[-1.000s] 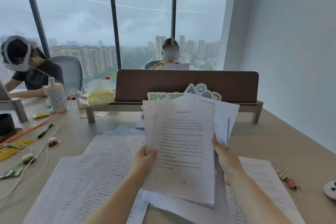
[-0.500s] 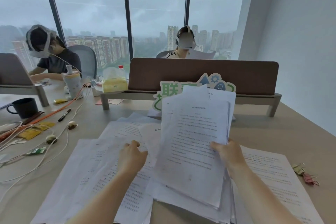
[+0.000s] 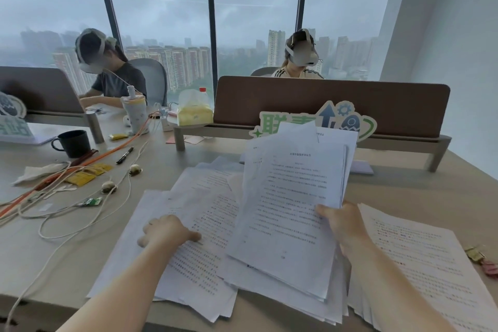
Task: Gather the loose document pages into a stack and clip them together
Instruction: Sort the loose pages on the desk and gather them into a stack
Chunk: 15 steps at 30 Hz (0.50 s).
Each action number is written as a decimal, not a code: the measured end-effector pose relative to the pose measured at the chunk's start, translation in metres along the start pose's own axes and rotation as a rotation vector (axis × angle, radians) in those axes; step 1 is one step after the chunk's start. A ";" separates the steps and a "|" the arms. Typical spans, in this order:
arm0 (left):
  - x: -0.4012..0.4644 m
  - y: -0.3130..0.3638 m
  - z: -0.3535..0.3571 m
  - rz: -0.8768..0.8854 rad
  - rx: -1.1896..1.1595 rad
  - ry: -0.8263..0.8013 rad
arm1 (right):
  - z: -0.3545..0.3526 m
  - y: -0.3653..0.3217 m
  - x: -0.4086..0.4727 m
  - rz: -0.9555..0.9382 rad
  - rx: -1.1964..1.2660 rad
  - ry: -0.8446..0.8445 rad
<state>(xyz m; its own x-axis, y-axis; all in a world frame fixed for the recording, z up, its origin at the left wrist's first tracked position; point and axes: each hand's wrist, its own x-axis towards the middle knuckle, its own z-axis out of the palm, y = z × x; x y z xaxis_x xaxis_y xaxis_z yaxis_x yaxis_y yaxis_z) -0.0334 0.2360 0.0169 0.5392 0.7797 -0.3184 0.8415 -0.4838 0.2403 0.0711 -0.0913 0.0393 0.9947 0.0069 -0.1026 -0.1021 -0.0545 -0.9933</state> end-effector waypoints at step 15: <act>0.012 -0.024 -0.002 0.290 -0.513 0.050 | 0.011 0.000 0.002 0.028 -0.026 -0.015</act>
<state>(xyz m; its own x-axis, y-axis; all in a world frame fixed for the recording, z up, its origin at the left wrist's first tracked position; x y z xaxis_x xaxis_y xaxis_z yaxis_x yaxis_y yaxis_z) -0.0472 0.2579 0.0093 0.7320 0.6683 -0.1327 0.5299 -0.4359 0.7275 0.0732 -0.0802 0.0389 0.9911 0.0195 -0.1314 -0.1294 -0.0812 -0.9883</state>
